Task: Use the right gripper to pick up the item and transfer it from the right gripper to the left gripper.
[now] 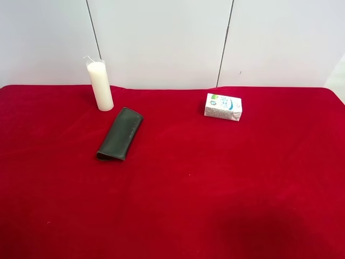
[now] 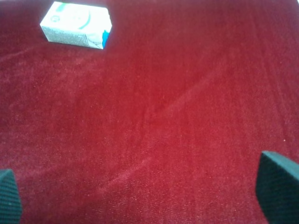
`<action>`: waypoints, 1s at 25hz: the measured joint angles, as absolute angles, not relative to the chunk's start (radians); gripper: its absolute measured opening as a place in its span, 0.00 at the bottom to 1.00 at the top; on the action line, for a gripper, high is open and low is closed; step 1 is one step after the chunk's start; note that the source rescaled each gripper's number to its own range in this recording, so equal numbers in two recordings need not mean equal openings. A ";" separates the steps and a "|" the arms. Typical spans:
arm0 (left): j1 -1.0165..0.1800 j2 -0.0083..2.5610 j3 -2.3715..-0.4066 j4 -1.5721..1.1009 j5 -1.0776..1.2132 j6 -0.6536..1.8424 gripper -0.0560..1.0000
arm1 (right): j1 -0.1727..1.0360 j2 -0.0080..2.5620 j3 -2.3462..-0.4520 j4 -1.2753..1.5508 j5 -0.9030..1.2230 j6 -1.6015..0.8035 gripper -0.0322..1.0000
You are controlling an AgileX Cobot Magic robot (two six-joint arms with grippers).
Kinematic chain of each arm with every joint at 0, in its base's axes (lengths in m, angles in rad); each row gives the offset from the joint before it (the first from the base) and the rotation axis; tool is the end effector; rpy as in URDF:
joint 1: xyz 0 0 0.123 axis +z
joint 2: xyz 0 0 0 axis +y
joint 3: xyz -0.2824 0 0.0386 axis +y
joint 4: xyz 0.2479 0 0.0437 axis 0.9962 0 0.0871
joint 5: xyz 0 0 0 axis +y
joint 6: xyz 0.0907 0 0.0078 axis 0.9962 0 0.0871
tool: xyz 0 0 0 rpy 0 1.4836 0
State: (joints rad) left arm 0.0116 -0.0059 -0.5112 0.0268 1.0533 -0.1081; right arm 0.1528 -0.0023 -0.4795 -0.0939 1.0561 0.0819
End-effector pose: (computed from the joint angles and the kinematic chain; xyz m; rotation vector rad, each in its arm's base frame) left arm -0.0068 0.0020 0.2809 -0.1222 2.0159 -0.0293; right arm -0.0017 -0.0078 0.2721 -0.0698 2.0532 0.0329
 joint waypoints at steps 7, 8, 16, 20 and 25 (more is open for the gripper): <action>0.012 -0.006 -0.511 0.027 1.053 -0.104 1.00 | 0.153 -0.002 -0.480 -0.094 1.056 0.082 1.00; 0.012 -0.006 -0.511 0.024 1.053 -0.097 1.00 | 0.153 -0.002 -0.480 -0.094 1.056 0.082 1.00; 0.012 -0.006 -0.510 -0.049 1.054 0.000 1.00 | 0.153 -0.002 -0.480 -0.094 1.056 0.082 1.00; 0.012 -0.006 -0.510 -0.049 1.054 0.000 1.00 | 0.153 -0.002 -0.480 -0.094 1.056 0.082 1.00; 0.012 -0.006 -0.510 -0.049 1.054 0.005 1.00 | 0.153 -0.002 -0.480 -0.094 1.056 0.082 1.00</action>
